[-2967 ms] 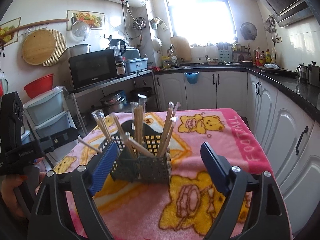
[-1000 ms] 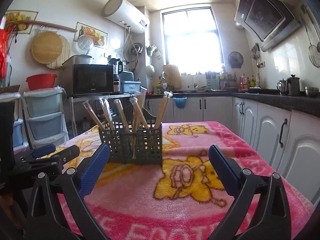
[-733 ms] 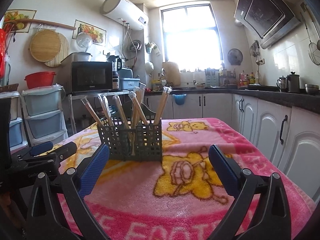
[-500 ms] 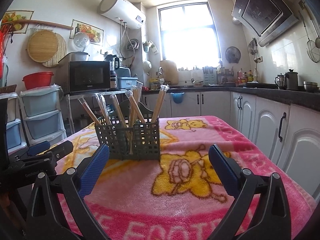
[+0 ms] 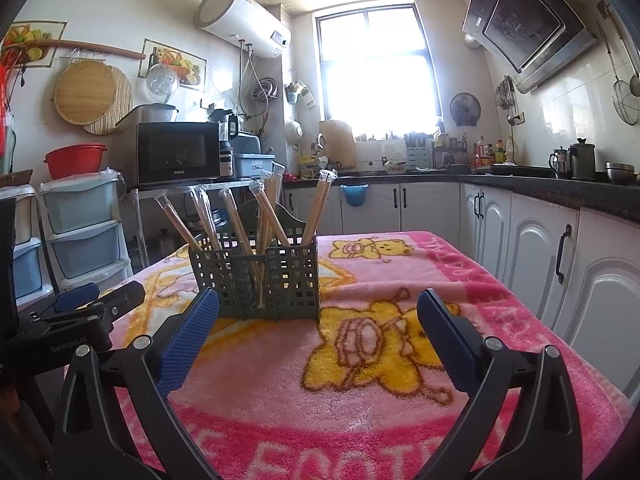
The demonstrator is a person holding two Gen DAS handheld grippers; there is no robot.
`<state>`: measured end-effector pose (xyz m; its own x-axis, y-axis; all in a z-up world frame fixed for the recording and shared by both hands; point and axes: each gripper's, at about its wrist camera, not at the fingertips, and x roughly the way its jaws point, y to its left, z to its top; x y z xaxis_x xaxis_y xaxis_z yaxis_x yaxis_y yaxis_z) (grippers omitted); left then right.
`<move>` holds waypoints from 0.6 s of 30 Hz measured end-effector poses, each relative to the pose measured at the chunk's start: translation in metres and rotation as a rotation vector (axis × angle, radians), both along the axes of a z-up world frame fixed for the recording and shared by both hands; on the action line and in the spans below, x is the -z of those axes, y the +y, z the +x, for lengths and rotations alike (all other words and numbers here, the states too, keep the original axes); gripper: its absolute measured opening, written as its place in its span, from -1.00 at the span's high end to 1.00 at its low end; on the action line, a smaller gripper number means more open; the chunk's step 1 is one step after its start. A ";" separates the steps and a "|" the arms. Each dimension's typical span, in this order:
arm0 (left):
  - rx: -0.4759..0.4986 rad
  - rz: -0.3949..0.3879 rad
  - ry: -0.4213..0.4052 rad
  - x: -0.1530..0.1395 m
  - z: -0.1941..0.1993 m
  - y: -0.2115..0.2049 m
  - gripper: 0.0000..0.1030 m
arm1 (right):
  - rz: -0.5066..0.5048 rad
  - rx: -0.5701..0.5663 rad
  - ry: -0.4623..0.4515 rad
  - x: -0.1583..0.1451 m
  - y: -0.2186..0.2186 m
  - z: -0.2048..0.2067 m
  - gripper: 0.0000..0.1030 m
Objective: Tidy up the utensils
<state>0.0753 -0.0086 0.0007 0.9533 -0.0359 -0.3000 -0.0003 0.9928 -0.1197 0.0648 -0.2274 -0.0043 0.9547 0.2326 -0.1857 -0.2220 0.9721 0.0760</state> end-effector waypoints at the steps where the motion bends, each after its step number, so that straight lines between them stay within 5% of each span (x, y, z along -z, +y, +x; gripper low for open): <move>1: 0.001 -0.002 0.000 0.000 0.000 0.000 -0.80 | 0.001 -0.002 0.001 0.000 0.000 0.000 -0.88; 18: 0.004 -0.004 -0.007 0.000 -0.002 -0.001 -0.80 | 0.006 -0.006 0.004 0.001 -0.002 -0.001 -0.88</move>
